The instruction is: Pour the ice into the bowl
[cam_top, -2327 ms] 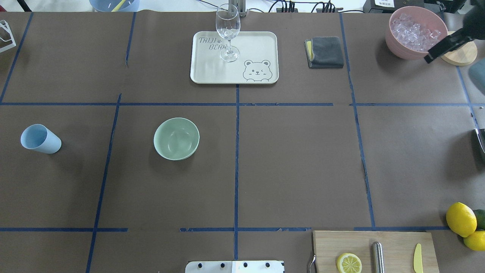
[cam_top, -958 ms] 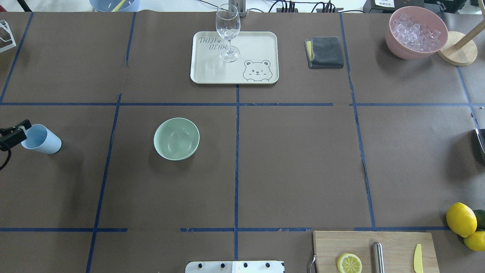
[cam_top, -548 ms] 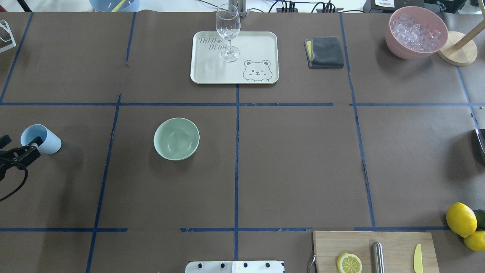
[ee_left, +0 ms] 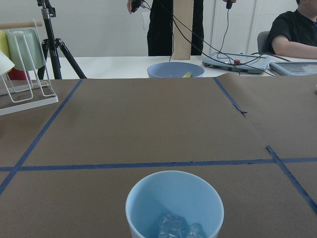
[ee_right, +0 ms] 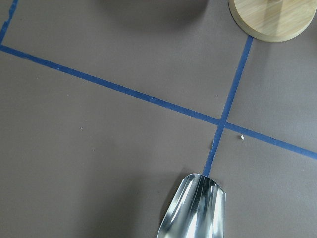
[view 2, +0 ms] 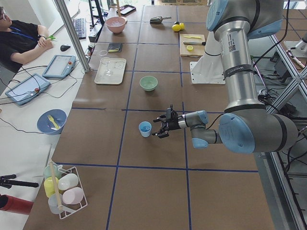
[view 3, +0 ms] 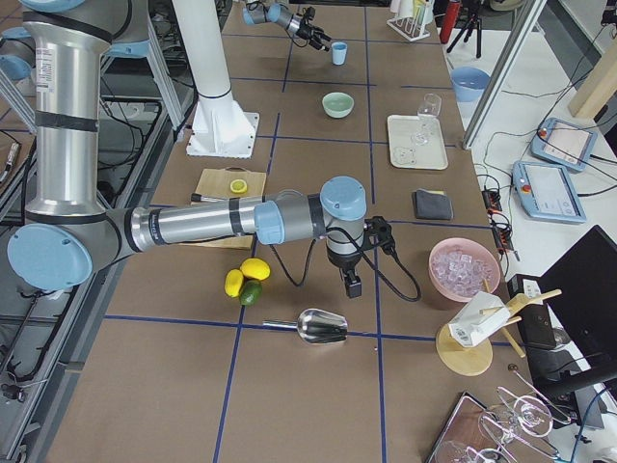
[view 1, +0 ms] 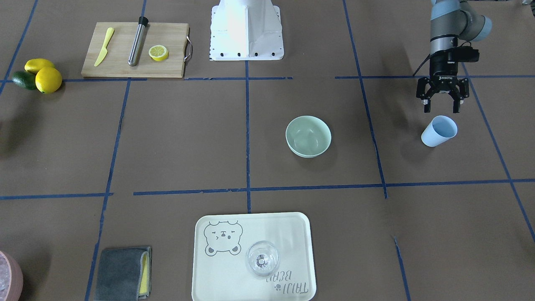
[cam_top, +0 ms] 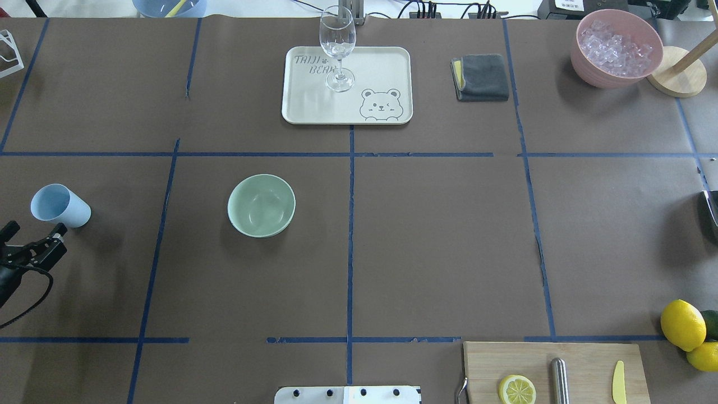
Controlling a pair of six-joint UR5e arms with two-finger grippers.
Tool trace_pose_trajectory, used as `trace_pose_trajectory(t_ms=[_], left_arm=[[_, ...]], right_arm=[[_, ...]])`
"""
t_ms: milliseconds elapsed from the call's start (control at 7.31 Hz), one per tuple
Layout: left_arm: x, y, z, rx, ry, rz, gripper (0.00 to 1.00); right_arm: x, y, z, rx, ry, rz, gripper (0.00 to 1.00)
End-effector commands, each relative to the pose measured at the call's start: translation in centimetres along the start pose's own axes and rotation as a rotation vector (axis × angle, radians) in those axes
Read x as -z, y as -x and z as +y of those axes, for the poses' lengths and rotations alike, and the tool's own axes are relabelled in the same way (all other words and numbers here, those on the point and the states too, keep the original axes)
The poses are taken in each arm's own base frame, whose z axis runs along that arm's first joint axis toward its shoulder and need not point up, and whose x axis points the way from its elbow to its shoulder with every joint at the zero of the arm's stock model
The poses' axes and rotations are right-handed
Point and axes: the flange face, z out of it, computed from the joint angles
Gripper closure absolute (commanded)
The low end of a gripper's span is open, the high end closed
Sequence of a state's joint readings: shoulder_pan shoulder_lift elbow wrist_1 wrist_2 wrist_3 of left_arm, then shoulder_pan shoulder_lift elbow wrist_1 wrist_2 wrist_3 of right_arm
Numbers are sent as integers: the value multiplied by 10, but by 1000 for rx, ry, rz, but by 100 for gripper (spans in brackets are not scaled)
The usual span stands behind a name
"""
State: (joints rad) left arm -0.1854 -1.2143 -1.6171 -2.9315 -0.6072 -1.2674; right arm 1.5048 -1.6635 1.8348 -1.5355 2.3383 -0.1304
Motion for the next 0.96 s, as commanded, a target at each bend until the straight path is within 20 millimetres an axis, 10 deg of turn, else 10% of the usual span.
trace_pose_trajectory(t_ms=[0,821], left_arm=[[-20,-21,24,2,-13,4,0],[-49,9,13,-5,-49,-77,0]], right_arm=[[1,-1,0,-2,-2,1,0],[3,0,-4,0,-5,5,0]])
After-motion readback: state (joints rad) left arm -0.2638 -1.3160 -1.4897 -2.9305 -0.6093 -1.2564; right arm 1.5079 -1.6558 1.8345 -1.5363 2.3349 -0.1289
